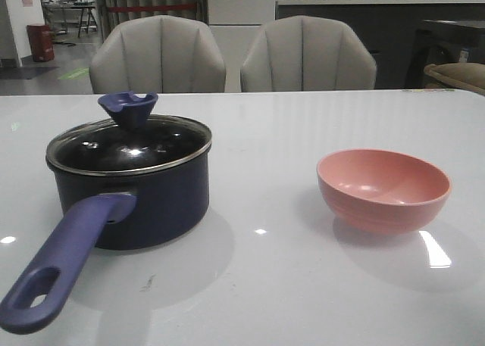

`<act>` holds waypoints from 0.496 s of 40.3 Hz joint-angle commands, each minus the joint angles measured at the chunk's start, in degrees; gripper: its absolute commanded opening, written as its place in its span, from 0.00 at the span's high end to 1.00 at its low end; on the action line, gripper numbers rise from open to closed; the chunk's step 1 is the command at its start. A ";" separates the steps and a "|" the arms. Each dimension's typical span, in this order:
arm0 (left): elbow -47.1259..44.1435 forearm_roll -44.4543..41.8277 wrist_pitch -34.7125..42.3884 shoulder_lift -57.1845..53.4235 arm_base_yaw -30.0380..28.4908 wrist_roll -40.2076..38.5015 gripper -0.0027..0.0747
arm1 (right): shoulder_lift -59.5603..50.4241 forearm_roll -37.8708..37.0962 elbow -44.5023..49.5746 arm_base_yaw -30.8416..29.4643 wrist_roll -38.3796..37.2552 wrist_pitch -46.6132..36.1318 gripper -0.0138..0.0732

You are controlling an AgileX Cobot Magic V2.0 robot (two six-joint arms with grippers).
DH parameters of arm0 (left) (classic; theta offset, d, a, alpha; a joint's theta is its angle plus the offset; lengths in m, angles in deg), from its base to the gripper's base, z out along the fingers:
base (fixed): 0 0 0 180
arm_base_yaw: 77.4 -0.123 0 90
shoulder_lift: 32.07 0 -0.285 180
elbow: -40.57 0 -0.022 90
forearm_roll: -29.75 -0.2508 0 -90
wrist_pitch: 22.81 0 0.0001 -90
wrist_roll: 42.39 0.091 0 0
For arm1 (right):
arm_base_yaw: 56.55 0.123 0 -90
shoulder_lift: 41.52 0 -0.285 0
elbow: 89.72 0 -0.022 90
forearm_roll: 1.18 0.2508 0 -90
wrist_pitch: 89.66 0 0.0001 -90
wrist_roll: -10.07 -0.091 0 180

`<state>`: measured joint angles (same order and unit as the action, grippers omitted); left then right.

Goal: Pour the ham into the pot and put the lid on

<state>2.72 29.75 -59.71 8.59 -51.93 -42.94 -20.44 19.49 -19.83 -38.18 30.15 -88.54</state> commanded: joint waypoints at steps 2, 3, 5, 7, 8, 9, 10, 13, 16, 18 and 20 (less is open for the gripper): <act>-5.70 0.76 8.46 -9.87 0.50 0.02 0.14 | 0.24 0.28 -1.60 0.00 0.05 -4.32 0.67; -7.23 0.76 8.70 -11.63 0.50 0.02 0.14 | 0.24 0.28 -1.60 0.00 0.05 -4.32 0.67; -9.54 0.76 8.74 -16.19 0.50 0.02 0.14 | 0.24 0.28 -1.60 0.00 0.05 -4.32 0.67; -11.49 0.76 8.83 -19.99 0.50 0.02 0.14 | 0.24 0.28 -1.60 0.00 0.05 -4.32 0.67; -12.45 0.76 8.83 -21.55 0.50 0.02 0.14 | 0.24 0.28 -1.60 0.00 0.05 -4.32 0.67; -13.10 0.76 8.83 -23.56 0.50 0.02 0.15 | 0.24 0.28 -1.60 0.00 0.05 -4.32 0.67; -13.89 0.76 8.83 -25.00 0.50 0.02 0.16 | 0.24 0.28 -1.60 0.00 0.05 -4.32 0.67; -15.49 0.76 8.93 -29.50 0.50 0.02 0.26 | 0.24 0.28 -1.60 0.00 0.05 -4.32 0.67; -16.81 0.76 9.15 -32.50 0.50 0.02 0.43 | 0.24 0.28 -1.60 0.00 0.05 -4.32 0.67; -17.28 0.76 9.66 -33.61 0.50 0.02 0.56 | 0.24 0.28 -1.60 0.00 0.05 -4.32 0.67; -17.65 0.76 9.93 -34.11 0.50 0.02 0.70 | 0.24 0.28 -1.60 0.00 0.05 -4.32 0.67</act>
<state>-15.77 29.75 -55.52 -24.61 -51.93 -42.94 -20.44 19.49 -19.83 -38.18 30.15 -88.54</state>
